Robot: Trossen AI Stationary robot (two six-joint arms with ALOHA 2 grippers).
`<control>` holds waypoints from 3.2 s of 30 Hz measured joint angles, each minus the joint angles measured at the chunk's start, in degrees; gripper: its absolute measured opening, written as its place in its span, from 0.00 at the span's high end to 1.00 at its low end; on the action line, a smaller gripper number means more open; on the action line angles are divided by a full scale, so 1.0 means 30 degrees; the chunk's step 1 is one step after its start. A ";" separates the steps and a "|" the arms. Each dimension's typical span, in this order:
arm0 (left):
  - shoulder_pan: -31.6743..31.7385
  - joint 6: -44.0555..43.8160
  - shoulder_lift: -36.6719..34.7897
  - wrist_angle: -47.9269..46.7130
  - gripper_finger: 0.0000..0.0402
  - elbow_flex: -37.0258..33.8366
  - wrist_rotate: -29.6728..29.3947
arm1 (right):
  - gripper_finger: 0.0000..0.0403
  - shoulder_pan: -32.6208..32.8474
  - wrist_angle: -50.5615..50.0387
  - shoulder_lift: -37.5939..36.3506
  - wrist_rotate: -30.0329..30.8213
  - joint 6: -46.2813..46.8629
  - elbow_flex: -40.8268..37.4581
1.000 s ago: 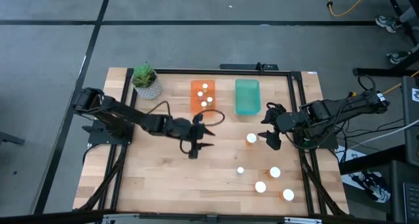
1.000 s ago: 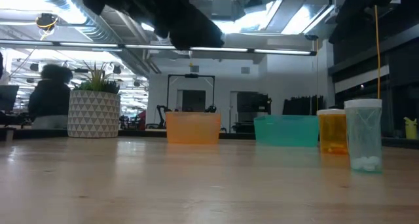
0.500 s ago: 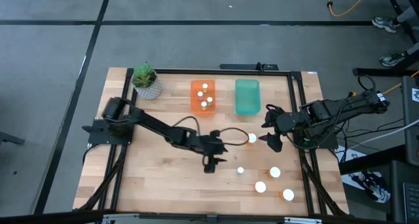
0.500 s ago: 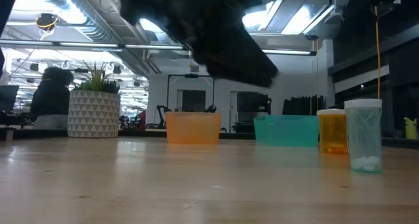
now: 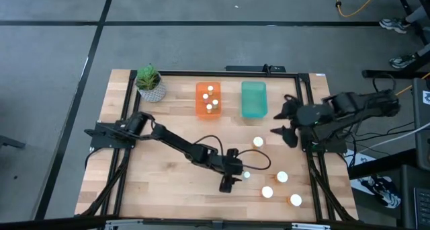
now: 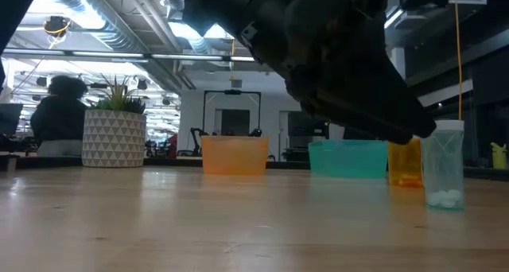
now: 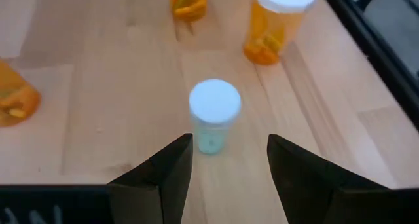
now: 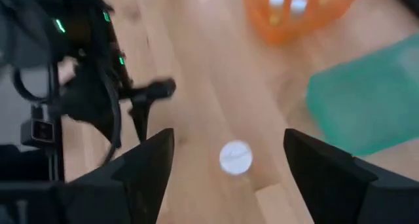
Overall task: Pick and place medicine bottles into bin by pill shape (circle, oval)
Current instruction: Put the small blue pill bottle into the orange bin
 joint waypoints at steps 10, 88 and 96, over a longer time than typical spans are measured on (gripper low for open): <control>-0.0102 -0.1550 0.0520 -0.0079 0.53 0.0016 -0.1506 | 0.28 0.0000 -0.0864 -0.0040 0.0226 -0.1577 0.3125; 1.2488 0.7081 -1.4974 -0.2612 0.75 -1.2234 0.1909 | 0.28 -0.0015 -0.3078 -0.0109 0.4758 -0.0184 0.3149; 1.4241 0.6631 -1.4960 0.1560 0.75 -1.5195 0.3026 | 0.28 0.0000 -0.3093 -0.0109 0.4896 0.0565 0.3149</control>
